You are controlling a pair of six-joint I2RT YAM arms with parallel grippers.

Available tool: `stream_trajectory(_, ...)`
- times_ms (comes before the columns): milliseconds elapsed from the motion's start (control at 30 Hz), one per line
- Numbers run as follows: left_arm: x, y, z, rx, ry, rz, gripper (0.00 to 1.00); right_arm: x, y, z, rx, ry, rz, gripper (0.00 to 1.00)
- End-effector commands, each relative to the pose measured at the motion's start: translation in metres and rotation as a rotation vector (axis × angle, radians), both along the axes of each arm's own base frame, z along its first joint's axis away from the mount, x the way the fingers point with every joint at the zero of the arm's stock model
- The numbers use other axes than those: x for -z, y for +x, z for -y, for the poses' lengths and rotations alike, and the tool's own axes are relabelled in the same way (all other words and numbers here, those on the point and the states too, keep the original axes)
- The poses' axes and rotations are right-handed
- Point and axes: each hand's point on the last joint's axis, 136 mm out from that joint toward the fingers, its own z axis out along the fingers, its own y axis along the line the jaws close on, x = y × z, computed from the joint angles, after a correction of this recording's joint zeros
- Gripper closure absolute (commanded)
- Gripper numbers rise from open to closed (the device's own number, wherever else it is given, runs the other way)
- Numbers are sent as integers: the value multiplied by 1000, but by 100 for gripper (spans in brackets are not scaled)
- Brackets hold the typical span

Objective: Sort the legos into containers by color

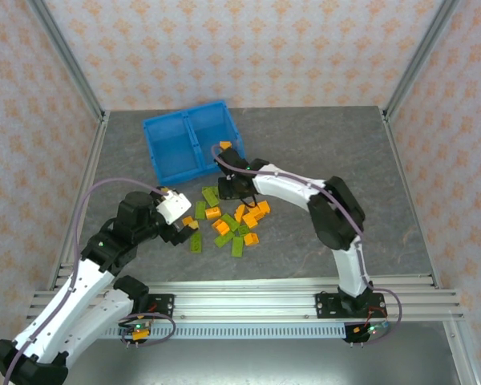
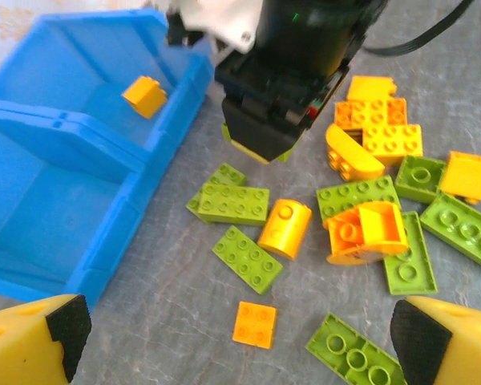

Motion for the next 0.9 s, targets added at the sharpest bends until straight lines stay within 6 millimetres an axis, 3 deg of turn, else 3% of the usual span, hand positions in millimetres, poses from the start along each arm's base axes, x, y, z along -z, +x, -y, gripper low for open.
stream_trajectory(0, -27, 10, -13, -117, -56, 115, 1, -99, 7, -35, -104, 214, 254, 67)
stream_trajectory(167, -59, 14, -49, -333, -79, 208, 1, -119, 11, -73, -151, 312, 306, 68)
stream_trajectory(300, -82, 11, -87, -546, -102, 292, 1, -111, 34, -111, -139, 348, 296, 70)
stream_trajectory(400, -82, 9, -105, -633, -71, 320, 1, -94, 58, -132, -117, 335, 310, 70)
stream_trajectory(600, -77, 11, -101, -615, -64, 291, 1, -61, 97, -167, -141, 278, 387, 70)
stream_trajectory(867, -70, 16, -95, -591, -36, 242, 1, -27, 120, -182, -132, 237, 436, 71)
